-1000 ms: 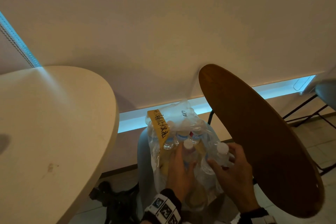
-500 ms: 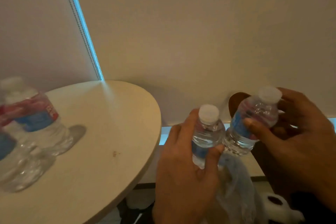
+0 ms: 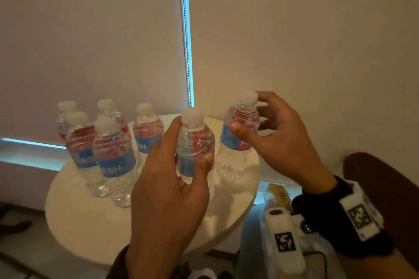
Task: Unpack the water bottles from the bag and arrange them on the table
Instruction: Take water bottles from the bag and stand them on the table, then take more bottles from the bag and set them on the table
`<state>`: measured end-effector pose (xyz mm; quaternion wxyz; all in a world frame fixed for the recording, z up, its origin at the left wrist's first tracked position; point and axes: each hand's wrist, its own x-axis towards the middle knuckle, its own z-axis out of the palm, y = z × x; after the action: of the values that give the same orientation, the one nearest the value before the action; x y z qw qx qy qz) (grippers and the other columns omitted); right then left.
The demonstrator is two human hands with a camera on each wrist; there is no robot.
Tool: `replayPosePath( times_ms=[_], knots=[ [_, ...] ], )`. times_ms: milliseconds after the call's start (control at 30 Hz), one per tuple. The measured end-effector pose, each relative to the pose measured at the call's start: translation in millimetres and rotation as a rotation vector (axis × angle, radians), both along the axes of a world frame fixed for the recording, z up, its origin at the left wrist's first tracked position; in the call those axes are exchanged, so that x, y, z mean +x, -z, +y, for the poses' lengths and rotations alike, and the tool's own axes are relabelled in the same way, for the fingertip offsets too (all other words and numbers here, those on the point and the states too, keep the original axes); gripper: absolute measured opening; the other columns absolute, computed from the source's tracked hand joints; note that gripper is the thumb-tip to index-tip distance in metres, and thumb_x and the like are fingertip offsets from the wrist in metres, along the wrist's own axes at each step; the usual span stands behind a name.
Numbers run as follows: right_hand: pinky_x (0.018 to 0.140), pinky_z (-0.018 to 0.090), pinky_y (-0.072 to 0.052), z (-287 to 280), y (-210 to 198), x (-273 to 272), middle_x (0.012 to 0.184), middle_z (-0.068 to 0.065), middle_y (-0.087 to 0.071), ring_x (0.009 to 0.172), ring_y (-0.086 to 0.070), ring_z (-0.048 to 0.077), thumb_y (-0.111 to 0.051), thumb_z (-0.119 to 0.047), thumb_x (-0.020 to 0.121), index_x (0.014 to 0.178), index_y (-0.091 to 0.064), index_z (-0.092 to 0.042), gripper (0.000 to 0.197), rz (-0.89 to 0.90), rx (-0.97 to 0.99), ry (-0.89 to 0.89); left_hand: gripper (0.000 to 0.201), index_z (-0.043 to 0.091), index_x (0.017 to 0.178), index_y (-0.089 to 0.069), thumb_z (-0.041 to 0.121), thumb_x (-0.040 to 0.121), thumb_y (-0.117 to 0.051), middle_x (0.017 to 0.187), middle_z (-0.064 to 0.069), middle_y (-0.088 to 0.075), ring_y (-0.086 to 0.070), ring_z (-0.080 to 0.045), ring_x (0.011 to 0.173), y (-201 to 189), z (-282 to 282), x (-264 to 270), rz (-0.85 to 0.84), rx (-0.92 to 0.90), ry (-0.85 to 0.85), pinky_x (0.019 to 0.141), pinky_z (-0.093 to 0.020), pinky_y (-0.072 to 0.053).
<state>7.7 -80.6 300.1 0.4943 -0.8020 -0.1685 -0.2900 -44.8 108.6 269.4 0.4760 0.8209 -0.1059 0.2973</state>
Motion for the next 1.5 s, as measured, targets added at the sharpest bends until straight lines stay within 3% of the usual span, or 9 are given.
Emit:
replayPosePath(
  times_ms=[133,500,900,1033,1133,1200,1300,1433,1500],
  knots=[
    [0.076,0.044,-0.060,38,11,25,0.101,-0.011,-0.073,0.082,-0.072,0.011,-0.076,-0.046,0.073,0.114,-0.056,-0.038,0.046,0.043,-0.023,-0.039,0.065,0.039,0.146,-0.035,0.040,0.088,-0.064,0.136,0.014,-0.052,-0.057,-0.017,0.116,4,22,5,0.017,0.068,-0.135,0.089,-0.048,-0.057],
    [0.081,0.046,-0.060,88,22,72,0.114,-0.011,-0.069,0.093,-0.070,0.013,-0.058,-0.071,0.064,0.123,-0.048,-0.039,0.068,0.162,-0.153,-0.052,0.068,0.033,0.151,-0.029,0.039,0.091,-0.061,0.143,0.009,-0.050,-0.051,-0.016,0.126,20,41,18,0.034,0.127,-0.234,0.096,-0.038,-0.049],
    [0.086,0.038,-0.061,90,24,82,0.130,-0.002,-0.065,0.102,-0.067,0.013,-0.076,-0.054,0.075,0.132,-0.051,-0.027,0.068,0.207,-0.119,-0.052,0.089,0.032,0.153,-0.025,0.066,0.075,-0.050,0.144,0.003,-0.054,-0.059,-0.024,0.123,13,39,12,0.106,0.175,-0.315,0.092,-0.045,-0.053],
    [0.086,0.033,-0.059,72,21,71,0.133,-0.001,-0.060,0.101,-0.065,0.015,-0.077,-0.052,0.076,0.133,-0.049,-0.025,0.070,0.234,-0.122,-0.029,0.085,0.028,0.148,-0.036,0.058,0.075,-0.071,0.143,0.000,-0.053,-0.055,-0.027,0.125,12,36,1,-0.011,0.079,-0.343,0.090,-0.055,-0.056],
    [0.080,0.024,-0.058,40,20,53,0.124,-0.010,-0.061,0.099,-0.066,0.010,-0.079,-0.045,0.077,0.125,-0.057,-0.026,0.056,0.200,-0.086,0.019,0.070,0.009,0.132,-0.054,0.040,0.075,-0.078,0.131,-0.011,-0.059,-0.057,-0.031,0.119,14,28,-10,-0.238,0.012,-0.357,0.088,-0.058,-0.054],
    [0.077,0.022,-0.057,9,24,36,0.120,-0.015,-0.064,0.098,-0.067,0.007,-0.080,-0.041,0.078,0.118,-0.062,-0.027,0.046,0.214,-0.029,0.057,0.051,0.003,0.118,-0.061,0.031,0.077,-0.076,0.117,-0.009,-0.063,-0.059,-0.028,0.111,16,16,-15,-0.382,0.032,-0.289,0.092,-0.052,-0.053],
    [0.076,0.023,-0.057,-47,44,9,0.115,-0.013,-0.067,0.100,-0.067,0.006,-0.078,-0.036,0.080,0.112,-0.065,-0.027,0.036,0.210,0.004,0.184,0.030,0.015,0.105,-0.063,0.022,0.078,-0.075,0.106,0.010,-0.061,-0.058,-0.010,0.101,27,-20,-17,-0.409,-0.003,-0.034,0.096,-0.019,-0.043],
    [0.079,0.028,-0.054,-124,104,-26,0.113,-0.006,-0.066,0.100,-0.062,0.012,-0.077,-0.030,0.083,0.108,-0.063,-0.027,0.029,0.267,-0.076,0.517,0.020,0.025,0.099,-0.064,0.025,0.080,-0.071,0.099,0.019,-0.061,-0.059,-0.003,0.093,70,-86,-12,-0.247,-0.031,0.347,0.086,-0.008,-0.040],
    [0.076,0.029,-0.054,-155,144,-42,0.108,-0.004,-0.067,0.096,-0.063,0.015,-0.078,-0.028,0.082,0.104,-0.062,-0.028,0.027,0.376,-0.086,0.628,0.023,0.038,0.102,-0.058,0.032,0.082,-0.068,0.102,0.035,-0.055,-0.051,0.014,0.098,101,-124,-10,-0.076,-0.015,0.499,0.086,-0.002,-0.038]
  ],
)
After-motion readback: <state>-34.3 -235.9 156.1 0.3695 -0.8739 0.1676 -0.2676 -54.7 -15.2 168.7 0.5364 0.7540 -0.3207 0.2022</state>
